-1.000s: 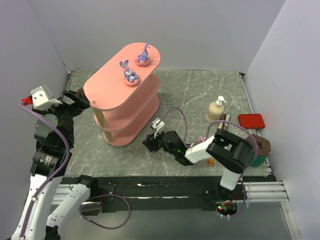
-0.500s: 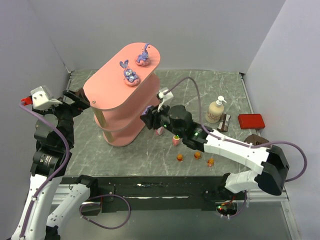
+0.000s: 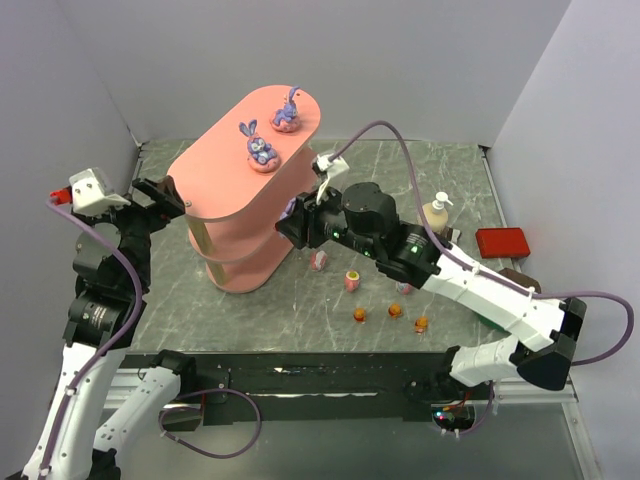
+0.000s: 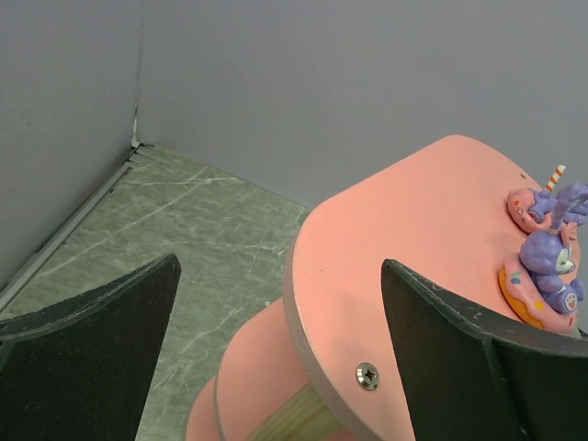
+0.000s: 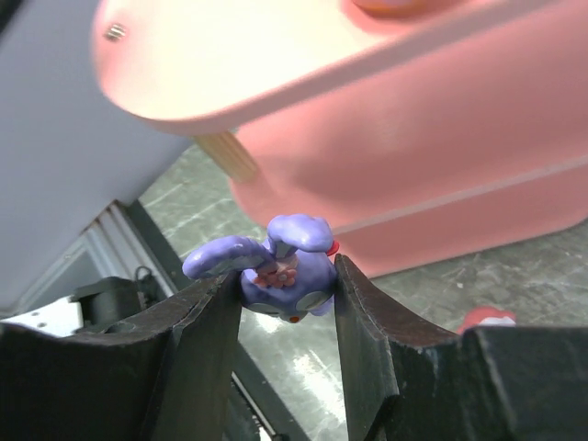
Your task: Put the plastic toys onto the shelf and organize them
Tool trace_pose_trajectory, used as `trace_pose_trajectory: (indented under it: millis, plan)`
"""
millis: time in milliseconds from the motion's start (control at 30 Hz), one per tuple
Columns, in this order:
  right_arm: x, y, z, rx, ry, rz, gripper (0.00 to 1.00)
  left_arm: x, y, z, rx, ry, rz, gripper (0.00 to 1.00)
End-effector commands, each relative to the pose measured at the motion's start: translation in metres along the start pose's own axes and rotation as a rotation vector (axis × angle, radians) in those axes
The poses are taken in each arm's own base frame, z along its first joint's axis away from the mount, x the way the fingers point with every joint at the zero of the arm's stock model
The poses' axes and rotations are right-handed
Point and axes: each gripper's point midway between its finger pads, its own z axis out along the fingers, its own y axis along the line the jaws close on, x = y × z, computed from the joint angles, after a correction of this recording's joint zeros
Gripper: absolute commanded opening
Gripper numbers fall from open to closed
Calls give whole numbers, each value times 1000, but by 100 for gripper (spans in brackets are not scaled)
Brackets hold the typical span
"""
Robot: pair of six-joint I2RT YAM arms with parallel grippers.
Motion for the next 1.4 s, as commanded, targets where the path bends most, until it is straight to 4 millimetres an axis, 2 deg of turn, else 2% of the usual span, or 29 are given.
trace_pose_trajectory:
  millis: [0,167,300,467,700,933,1100,1367]
  plan:
    - [-48,29,-15,-64,-79,-28,0,-8,-9,0,37,-13,-7,96]
    - [-68,36,-2,-45,-90,-70,0,-4,-10,2,45,4,2,96]
    - [-76,40,21,-27,-80,-82,0,0,-9,3,41,11,7,96]
    - [-69,38,50,3,-47,-62,0,2,-9,4,36,16,6,96]
    - [-69,34,71,43,-32,-79,0,6,-8,6,26,29,4,96]
    - [-57,33,86,54,3,-130,0,5,-7,6,21,26,6,96]
    - [-50,41,93,25,10,-182,0,6,-6,6,17,26,10,96]
    - [-43,58,99,-16,1,-323,10,5,-5,6,16,22,12,96]
